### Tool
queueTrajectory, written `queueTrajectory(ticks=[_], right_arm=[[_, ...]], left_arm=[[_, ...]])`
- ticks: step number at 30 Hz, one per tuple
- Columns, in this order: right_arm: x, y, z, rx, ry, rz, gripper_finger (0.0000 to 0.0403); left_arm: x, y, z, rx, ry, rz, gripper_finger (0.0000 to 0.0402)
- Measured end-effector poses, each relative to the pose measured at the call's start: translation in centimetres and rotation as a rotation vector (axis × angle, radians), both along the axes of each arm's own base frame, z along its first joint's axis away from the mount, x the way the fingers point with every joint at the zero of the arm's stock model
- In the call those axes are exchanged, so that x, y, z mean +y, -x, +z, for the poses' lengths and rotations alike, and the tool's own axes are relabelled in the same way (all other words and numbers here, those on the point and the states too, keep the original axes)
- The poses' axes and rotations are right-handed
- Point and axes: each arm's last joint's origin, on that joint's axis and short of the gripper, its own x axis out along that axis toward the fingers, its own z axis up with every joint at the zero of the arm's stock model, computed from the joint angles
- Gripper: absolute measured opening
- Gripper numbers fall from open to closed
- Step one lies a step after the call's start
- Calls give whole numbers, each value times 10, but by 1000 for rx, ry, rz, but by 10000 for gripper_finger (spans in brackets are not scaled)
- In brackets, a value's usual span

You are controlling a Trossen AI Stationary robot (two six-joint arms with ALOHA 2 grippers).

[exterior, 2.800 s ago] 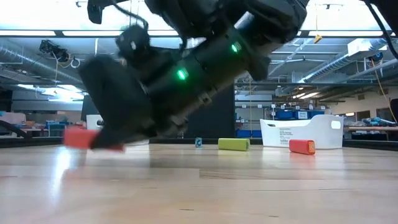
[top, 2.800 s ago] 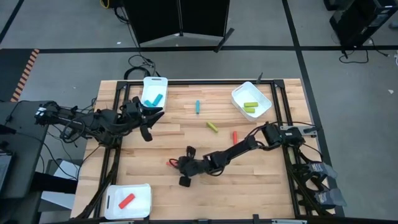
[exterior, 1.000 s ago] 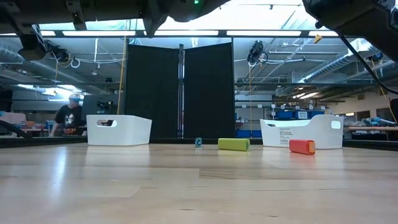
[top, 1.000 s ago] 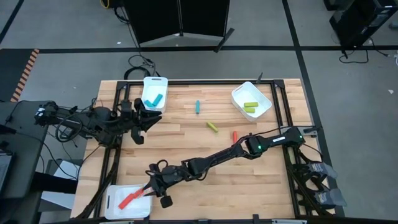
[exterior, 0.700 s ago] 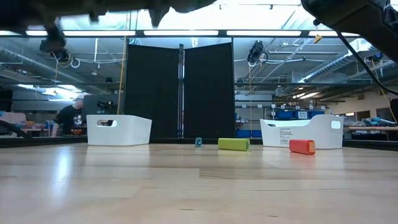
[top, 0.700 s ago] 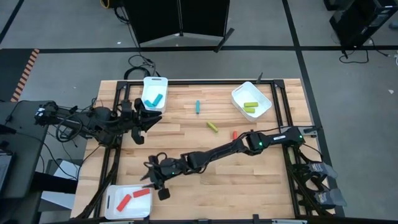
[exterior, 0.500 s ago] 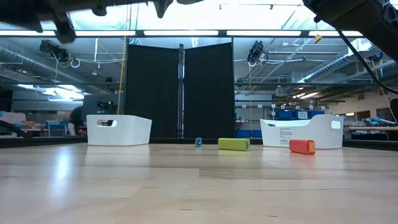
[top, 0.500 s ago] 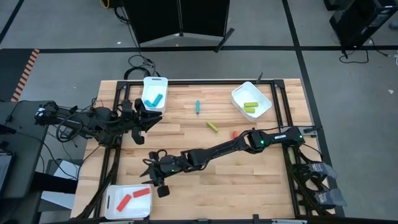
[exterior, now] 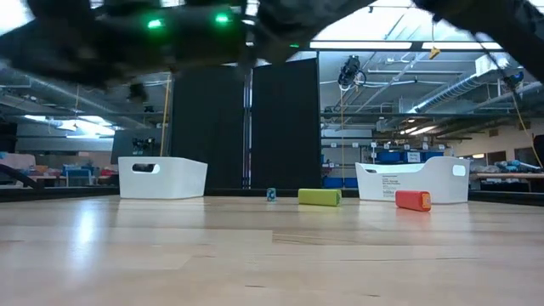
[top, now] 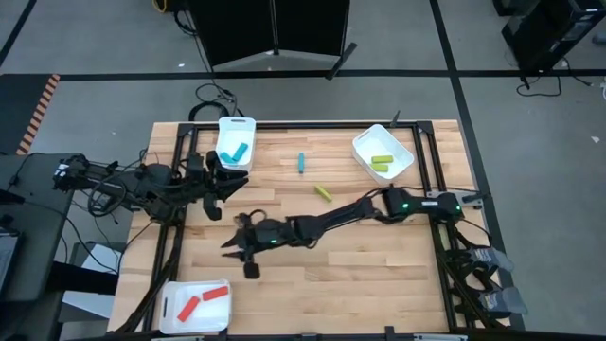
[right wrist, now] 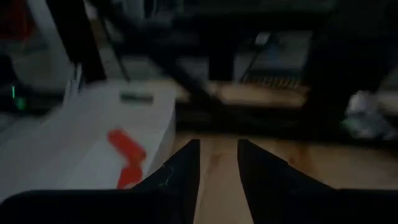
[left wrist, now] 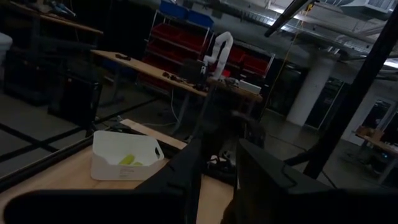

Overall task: Sort blocks
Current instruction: Put the green block into the top right white bin

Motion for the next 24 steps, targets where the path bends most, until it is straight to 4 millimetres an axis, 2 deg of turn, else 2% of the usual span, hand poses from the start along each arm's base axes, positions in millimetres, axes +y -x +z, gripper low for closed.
queueTrajectory(ticks=[4,10,17,24], right_arm=[[-16,41,8,-99,-1,-100,117],[-45,129,13,-105,37,-300,117],[-62,231,26,-138,53,-487,117],[-68,308,35,-184,48,-624,117]], left_arm=[[1,0,0,4,0,18,108],[6,-15,-11,78,-12,93,108],[23,-60,-29,213,25,138,108],[64,-105,-39,398,160,204,108]])
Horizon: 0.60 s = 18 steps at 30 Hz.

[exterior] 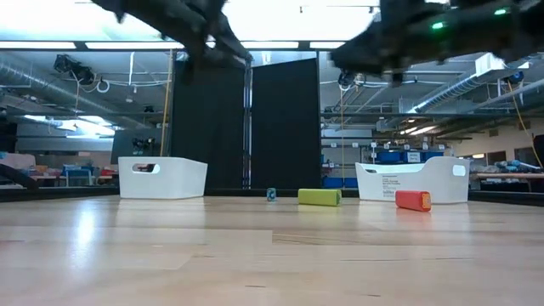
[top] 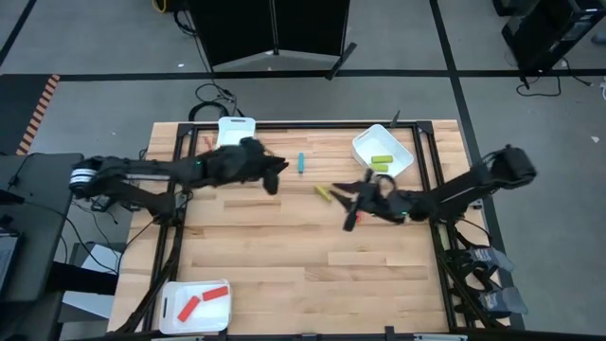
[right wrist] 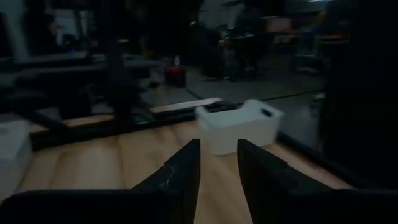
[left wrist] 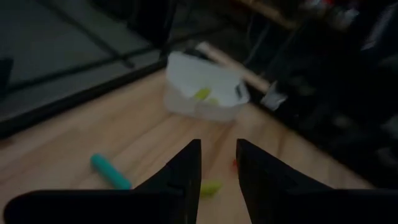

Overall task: Sort blocks
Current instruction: Put the green block into the top right white bin

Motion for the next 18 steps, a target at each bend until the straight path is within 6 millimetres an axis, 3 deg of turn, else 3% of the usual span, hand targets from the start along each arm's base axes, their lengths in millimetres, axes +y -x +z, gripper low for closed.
queueTrajectory(ticks=[8,18], right_arm=[[1,58,1,-15,23,-158,117],[3,89,1,55,3,-199,117]], left_arm=[[46,-50,-18,193,51,76,108],[85,-104,-44,311,117,58,108]])
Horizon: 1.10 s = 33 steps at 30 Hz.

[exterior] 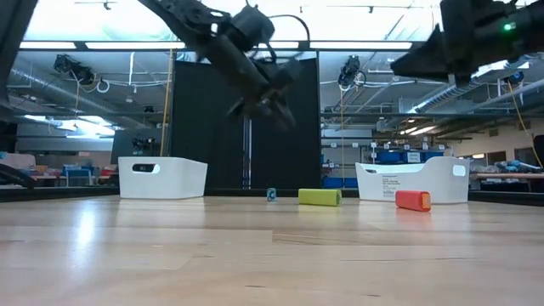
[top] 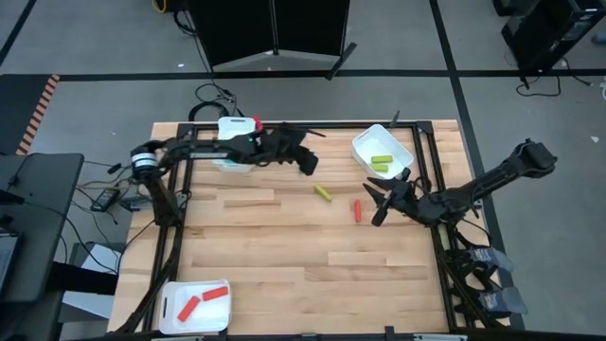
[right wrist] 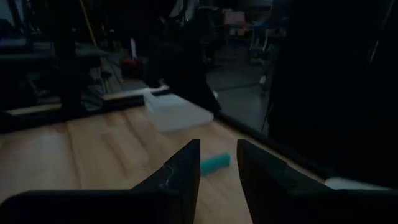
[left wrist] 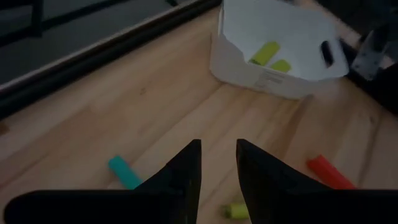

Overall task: Sort blocks
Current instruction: Put the green block into the top right white bin

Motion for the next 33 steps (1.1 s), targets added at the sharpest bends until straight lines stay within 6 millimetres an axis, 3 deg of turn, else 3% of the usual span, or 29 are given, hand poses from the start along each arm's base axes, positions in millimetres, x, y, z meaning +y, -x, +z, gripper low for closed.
queueTrajectory(ticks=[9,16,19,26,33], right_arm=[[7,11,-20,100,-122,45,117],[9,10,-29,136,-156,51,118],[9,10,-29,140,-155,53,118],[8,12,-24,127,-136,63,118],[5,20,-7,55,-120,100,118]], left_arm=[[20,-24,-23,92,20,8,108],[19,-25,-22,90,9,-7,108],[18,-28,-19,72,-2,-115,108],[-18,-47,-12,-24,-99,-431,108],[-35,-51,-15,38,-183,-531,108]])
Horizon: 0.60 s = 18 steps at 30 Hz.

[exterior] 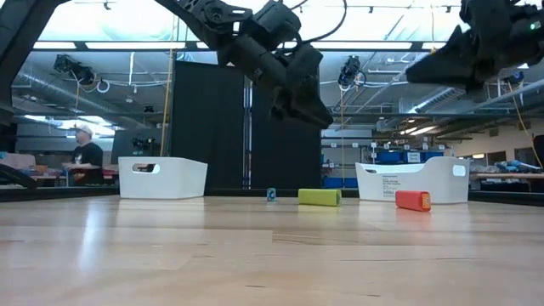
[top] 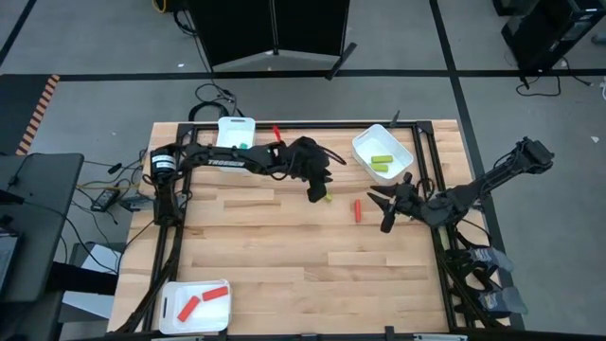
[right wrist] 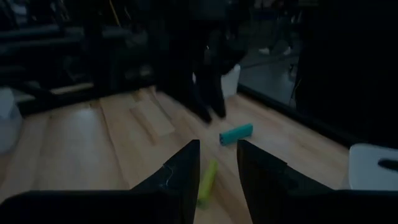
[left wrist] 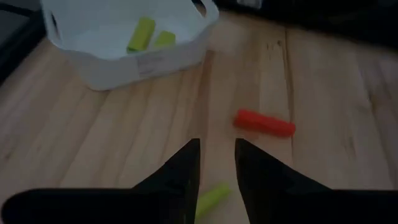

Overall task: Sort blocks
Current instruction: Put the green block into the top right white bin

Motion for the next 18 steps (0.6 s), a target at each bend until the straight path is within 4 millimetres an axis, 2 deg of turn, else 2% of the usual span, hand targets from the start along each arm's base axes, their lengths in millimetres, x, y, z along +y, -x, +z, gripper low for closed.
queueTrajectory(ticks=[3,5,10,15,18], right_arm=[[-2,4,8,-42,8,12,118],[-3,7,13,-61,18,17,118],[-4,11,20,-104,18,30,118],[-1,13,22,-105,34,70,118],[2,14,22,-106,34,93,118]], left_arm=[[-1,-3,2,105,-34,-22,108],[0,-9,12,161,-89,-40,108],[-3,-32,23,269,-175,-120,108],[-7,-53,15,319,-245,-210,109],[-9,-60,2,372,-271,-254,114]])
